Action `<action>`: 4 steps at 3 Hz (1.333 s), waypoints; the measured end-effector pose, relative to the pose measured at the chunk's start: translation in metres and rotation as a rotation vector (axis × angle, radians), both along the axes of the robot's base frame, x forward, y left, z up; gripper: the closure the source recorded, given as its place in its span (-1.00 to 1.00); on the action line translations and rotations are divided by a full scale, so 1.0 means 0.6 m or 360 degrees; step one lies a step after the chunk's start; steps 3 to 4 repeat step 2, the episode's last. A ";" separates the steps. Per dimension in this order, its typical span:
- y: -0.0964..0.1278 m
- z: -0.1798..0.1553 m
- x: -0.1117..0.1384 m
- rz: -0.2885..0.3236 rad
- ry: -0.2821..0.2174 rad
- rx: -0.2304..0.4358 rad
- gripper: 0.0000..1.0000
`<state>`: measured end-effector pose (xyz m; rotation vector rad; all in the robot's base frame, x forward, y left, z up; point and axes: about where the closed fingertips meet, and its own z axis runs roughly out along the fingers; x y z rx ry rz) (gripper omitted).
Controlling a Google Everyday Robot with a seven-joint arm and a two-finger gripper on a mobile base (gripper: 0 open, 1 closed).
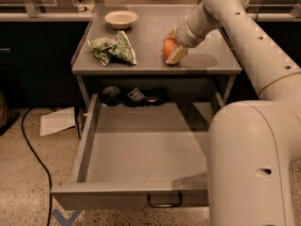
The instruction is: Pick orange from top drawer and place on counter
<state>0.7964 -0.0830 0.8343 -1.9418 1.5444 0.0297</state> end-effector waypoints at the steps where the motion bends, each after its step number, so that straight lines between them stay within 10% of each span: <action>1: 0.000 0.000 0.000 0.0000 0.0000 0.0000 -1.00; 4: 0.000 0.000 0.000 0.0000 0.0000 0.0000 -1.00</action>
Offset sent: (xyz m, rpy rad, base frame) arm 0.0000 0.0000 0.0000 0.0000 0.0000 0.0000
